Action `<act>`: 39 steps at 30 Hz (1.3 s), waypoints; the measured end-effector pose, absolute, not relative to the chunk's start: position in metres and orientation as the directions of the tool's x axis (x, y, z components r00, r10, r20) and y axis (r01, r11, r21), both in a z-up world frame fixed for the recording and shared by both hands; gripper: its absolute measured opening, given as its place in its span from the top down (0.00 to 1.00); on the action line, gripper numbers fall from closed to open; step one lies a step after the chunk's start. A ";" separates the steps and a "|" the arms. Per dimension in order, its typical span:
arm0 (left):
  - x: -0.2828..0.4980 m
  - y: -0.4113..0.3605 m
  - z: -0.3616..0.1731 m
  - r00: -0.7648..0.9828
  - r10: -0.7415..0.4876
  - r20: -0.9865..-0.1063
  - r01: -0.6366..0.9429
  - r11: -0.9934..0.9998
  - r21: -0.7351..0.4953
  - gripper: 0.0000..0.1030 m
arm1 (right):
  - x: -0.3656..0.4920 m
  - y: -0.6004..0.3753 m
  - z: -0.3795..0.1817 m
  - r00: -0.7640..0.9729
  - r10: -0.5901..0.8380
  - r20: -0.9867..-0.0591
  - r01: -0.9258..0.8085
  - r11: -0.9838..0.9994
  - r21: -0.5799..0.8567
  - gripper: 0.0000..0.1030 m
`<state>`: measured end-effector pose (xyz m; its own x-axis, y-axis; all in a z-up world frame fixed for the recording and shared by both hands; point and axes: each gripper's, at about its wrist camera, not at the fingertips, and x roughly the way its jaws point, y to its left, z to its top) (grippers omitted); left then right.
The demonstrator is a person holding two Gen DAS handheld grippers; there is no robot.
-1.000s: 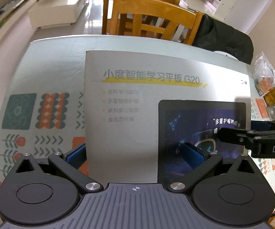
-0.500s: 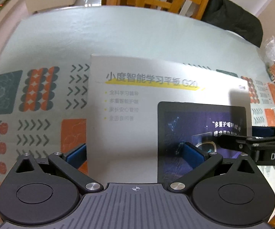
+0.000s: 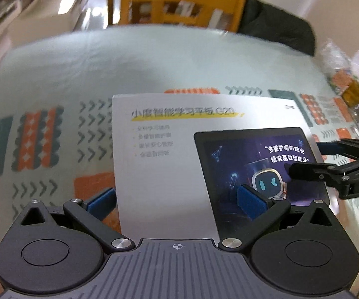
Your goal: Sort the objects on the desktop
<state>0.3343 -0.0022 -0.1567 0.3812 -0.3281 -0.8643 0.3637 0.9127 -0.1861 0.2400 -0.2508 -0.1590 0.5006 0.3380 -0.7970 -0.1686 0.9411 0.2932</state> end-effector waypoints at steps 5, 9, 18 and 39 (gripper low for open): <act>0.335 0.003 -0.161 0.377 -0.370 -0.849 0.381 0.897 -0.222 0.00 | 0.242 -0.297 -0.188 0.490 0.531 -0.692 -0.111 0.825 0.554 0.00; 0.350 0.013 -0.163 0.301 -0.405 -0.864 0.342 0.891 -0.298 0.00 | 0.258 -0.315 -0.204 0.412 0.622 -0.666 -0.013 0.735 0.678 0.00; 0.375 0.059 -0.168 0.285 -0.407 -0.868 0.295 0.899 -0.325 0.00 | 0.302 -0.263 -0.189 0.364 0.576 -0.732 0.002 0.786 0.619 0.00; 0.374 0.293 -0.178 0.259 -0.472 -0.843 0.181 0.881 -0.437 0.00 | 0.388 -0.013 -0.154 0.280 0.536 -0.797 -0.083 0.840 0.536 0.00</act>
